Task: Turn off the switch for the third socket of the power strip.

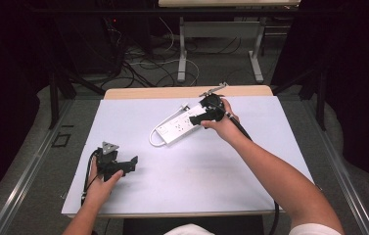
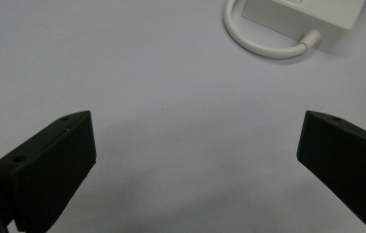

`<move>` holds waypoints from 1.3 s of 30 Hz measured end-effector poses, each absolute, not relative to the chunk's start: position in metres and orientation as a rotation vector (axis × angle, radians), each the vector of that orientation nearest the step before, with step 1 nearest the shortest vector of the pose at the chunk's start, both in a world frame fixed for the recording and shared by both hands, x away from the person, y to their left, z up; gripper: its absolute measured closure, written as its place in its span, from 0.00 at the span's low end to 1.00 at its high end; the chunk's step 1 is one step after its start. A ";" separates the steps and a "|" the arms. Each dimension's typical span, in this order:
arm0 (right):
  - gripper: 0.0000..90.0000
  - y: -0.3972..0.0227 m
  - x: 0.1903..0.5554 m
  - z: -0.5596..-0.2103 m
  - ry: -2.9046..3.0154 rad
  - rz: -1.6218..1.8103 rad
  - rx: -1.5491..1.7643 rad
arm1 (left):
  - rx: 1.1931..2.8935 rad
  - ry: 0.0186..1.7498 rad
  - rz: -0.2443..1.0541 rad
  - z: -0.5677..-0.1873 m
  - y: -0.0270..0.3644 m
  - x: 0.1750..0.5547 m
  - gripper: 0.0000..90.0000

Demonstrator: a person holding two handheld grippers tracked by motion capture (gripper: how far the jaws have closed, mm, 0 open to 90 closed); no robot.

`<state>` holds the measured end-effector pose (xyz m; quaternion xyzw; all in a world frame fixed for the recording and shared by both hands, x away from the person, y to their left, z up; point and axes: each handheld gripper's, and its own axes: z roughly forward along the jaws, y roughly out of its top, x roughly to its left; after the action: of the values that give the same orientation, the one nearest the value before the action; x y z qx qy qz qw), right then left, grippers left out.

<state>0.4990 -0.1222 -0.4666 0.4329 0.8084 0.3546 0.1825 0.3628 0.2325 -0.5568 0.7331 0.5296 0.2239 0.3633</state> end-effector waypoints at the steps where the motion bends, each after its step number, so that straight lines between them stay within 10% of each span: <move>1: 0.00 -0.124 0.498 -0.467 2.278 1.007 1.222 | 1.888 1.364 0.576 -0.557 0.232 0.363 0.01; 39: 0.00 -0.195 0.425 -0.479 2.171 1.141 1.260 | 1.892 1.369 0.574 -0.556 0.233 0.362 0.01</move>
<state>0.4245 -0.1947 -0.4789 0.4485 0.7728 0.4064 0.1910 0.3620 0.2326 -0.5561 0.7338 0.5312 0.2227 0.3602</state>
